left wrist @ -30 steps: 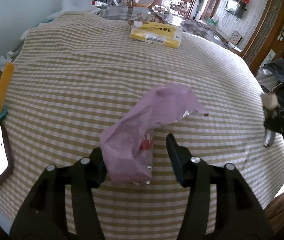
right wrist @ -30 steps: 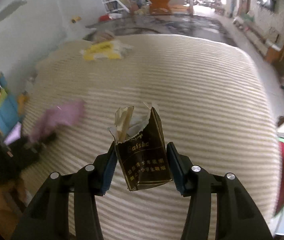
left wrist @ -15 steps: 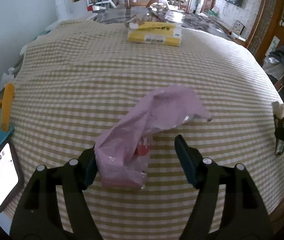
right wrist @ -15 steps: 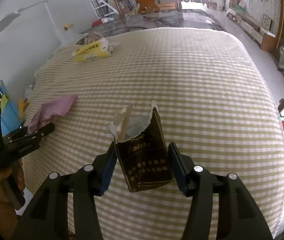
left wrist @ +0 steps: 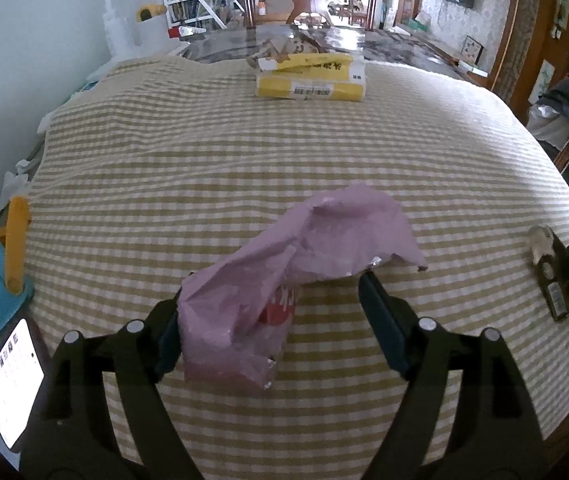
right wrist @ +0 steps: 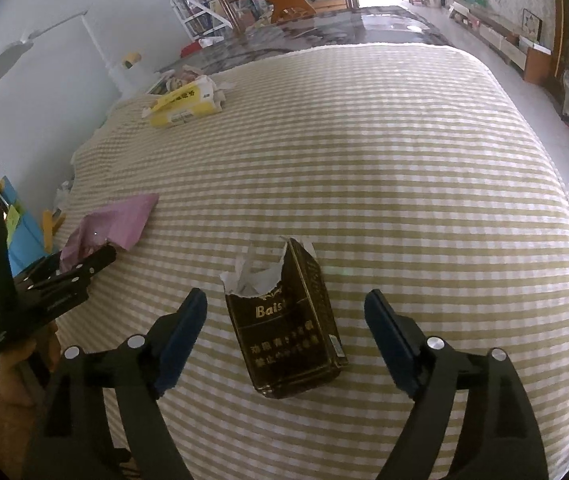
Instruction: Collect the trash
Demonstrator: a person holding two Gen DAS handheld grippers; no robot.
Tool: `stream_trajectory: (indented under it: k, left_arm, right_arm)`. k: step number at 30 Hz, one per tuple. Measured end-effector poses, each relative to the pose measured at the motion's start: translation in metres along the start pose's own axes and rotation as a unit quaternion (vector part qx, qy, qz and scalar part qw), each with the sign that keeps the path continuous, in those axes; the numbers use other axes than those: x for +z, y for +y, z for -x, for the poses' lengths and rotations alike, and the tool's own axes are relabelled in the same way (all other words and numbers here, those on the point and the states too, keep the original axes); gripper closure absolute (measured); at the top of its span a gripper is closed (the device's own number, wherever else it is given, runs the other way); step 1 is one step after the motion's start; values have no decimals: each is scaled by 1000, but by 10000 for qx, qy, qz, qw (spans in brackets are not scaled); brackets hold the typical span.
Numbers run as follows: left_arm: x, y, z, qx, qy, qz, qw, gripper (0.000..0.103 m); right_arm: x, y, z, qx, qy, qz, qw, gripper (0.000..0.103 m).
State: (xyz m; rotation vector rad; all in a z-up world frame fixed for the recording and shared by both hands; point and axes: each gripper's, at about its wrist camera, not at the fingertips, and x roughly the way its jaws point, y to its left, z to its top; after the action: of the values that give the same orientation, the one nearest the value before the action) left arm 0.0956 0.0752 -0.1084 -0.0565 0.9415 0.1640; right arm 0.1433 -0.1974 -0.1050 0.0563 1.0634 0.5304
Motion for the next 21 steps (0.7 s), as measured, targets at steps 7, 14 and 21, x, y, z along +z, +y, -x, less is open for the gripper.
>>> stream_trajectory:
  k: [7, 14, 21]
  left_arm:
    - [1, -2, -10, 48, 40, -50, 10000, 27]
    - [2, -1, -8, 45, -24, 114, 9999, 57]
    - [2, -10, 6, -114, -151, 212, 9996, 76]
  right_arm:
    - [1, 0, -5, -13, 59, -61, 10000, 24]
    - [-1, 4, -10, -34, 136, 37, 9999, 24]
    - [-3, 7, -12, -146, 161, 202, 9996, 33]
